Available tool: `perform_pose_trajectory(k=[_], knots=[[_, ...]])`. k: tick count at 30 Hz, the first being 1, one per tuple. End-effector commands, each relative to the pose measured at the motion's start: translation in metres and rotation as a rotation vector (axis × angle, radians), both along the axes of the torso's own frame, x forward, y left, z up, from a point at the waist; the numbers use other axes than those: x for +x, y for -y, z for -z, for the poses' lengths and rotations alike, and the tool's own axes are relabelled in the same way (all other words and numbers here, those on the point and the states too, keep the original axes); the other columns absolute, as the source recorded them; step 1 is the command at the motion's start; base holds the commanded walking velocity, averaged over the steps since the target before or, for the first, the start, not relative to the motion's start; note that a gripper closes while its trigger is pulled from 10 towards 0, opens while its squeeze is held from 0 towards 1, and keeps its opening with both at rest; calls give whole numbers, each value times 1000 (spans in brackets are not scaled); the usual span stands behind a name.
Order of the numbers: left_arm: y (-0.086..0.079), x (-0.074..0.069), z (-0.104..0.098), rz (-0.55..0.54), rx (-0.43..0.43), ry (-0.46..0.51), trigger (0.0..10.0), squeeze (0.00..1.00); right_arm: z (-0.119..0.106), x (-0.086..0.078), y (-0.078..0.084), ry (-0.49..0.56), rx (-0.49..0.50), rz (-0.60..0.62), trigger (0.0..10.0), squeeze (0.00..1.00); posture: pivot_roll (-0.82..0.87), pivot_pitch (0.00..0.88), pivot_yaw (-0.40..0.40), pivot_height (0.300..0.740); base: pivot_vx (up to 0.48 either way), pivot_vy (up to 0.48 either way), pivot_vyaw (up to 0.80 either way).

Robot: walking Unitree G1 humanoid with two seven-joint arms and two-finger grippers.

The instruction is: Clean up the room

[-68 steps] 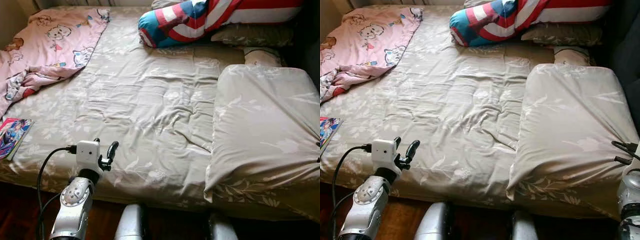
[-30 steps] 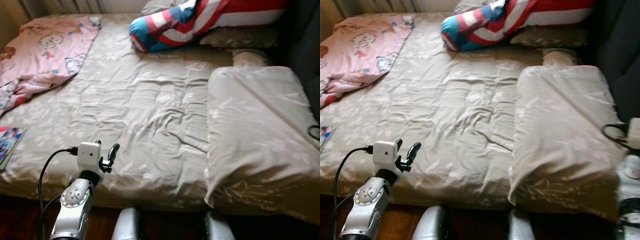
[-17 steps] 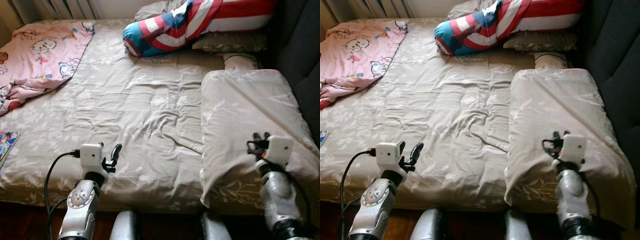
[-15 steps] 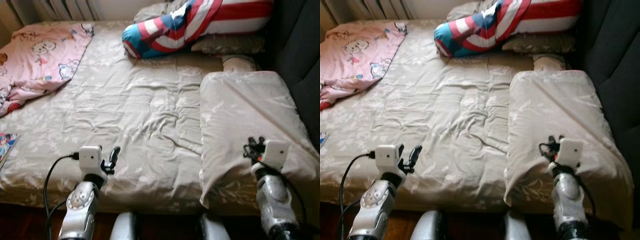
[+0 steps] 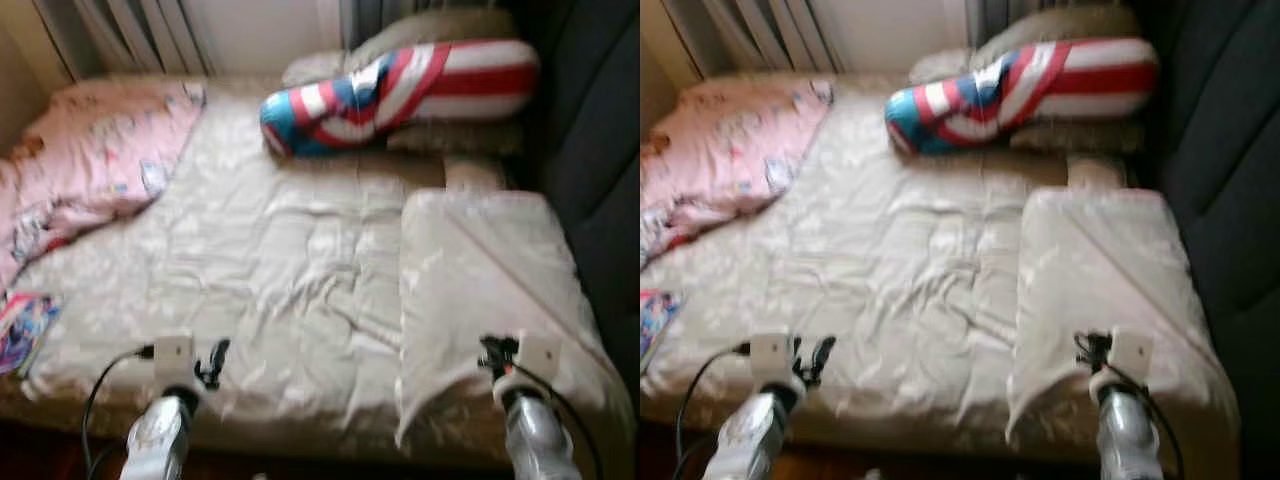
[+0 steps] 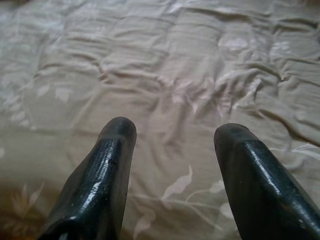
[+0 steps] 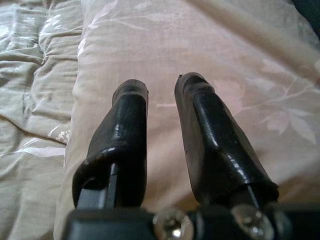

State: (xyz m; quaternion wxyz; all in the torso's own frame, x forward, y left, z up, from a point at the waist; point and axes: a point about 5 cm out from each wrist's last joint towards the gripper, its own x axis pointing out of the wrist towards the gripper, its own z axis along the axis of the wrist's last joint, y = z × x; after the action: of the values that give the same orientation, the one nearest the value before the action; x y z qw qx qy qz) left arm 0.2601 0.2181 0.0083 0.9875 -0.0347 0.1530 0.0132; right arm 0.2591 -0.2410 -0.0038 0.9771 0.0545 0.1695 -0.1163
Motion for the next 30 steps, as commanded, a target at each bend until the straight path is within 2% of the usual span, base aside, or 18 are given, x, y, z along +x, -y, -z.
perform_pose_trajectory(k=[1, 6, 7, 9, 15, 24, 25, 30], knots=[[-4, -9, 14, -2, 9, -73, 10000, 0, 13, -10, -2, -68, 12, 3, 10000, 0, -24, 15, 13, 740, 0, 0, 0], [-4, -29, 44, -7, 29, -248, 10000, 0, 43, -40, -6, -262, 46, 23, 10000, 0, -23, 0, 23, 740, 0, 0, 0], [-4, -29, 44, -7, 29, -248, 10000, 0, 43, -40, -6, -262, 46, 23, 10000, 0, -23, 0, 23, 740, 0, 0, 0], [-4, -41, 55, -10, 37, -328, 10000, 0, 58, -59, -11, -359, 54, 22, 10000, 0, -27, 0, 24, 740, 0, 0, 0], [0, -52, 67, -9, 45, -414, 10000, 0, 67, -73, -16, -404, 81, 26, 10000, 0, -37, 0, 25, 740, 0, 0, 0], [8, -56, 72, 2, 42, -445, 10000, 0, 76, -87, -19, -481, 64, 0, 10000, 0, -36, 0, 23, 740, 0, 0, 0], [8, -56, 73, 4, 41, -447, 10000, 0, 76, -88, -20, -484, 57, -6, 10000, 1000, -40, 0, 24, 740, 0, 0, 0], [9, -58, 74, 5, 41, -458, 10000, 0, 76, -87, -19, -479, 53, 2, 10000, 1000, -43, 0, 26, 740, 0, 0, 0]])
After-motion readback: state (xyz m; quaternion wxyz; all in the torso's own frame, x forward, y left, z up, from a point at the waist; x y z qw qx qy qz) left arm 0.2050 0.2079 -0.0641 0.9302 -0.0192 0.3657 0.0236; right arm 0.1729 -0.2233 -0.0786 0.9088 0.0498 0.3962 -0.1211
